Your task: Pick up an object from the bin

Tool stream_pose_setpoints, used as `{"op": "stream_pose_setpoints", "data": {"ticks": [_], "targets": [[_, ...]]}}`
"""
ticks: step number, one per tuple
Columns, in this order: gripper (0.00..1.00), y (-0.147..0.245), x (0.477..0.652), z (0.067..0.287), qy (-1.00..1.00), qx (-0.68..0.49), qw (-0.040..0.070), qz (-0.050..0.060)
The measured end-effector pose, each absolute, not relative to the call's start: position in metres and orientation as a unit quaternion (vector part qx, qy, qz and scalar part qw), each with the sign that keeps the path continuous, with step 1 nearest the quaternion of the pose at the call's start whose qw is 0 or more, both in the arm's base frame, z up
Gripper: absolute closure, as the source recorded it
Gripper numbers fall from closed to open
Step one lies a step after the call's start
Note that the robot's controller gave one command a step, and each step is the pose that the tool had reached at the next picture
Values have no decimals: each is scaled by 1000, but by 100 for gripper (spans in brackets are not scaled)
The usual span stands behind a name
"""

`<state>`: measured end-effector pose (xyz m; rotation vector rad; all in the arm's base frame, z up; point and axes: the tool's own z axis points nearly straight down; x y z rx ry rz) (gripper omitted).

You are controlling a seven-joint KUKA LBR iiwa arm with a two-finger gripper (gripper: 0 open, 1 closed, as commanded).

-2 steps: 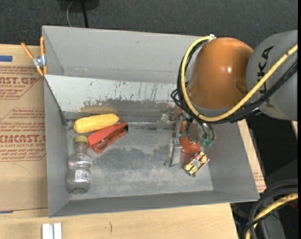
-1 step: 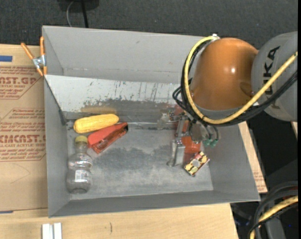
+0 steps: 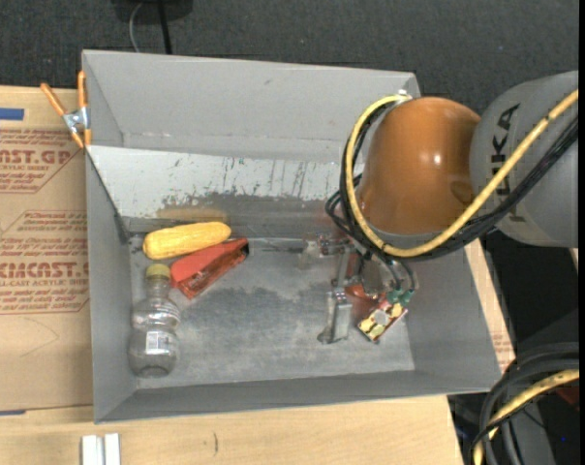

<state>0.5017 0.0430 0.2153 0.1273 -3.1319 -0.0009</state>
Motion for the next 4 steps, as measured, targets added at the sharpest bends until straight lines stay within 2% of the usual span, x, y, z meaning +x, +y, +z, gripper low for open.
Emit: {"op": "stream_pose_setpoints", "data": {"ticks": [1,2,3,4], "targets": [[0,19,545,261,-995,97,-5,0],[0,14,548,315,-993,122,-2,0],[0,7,556,352,-988,156,-6,0],[0,-26,559,319,-958,287,-9,2]]}}
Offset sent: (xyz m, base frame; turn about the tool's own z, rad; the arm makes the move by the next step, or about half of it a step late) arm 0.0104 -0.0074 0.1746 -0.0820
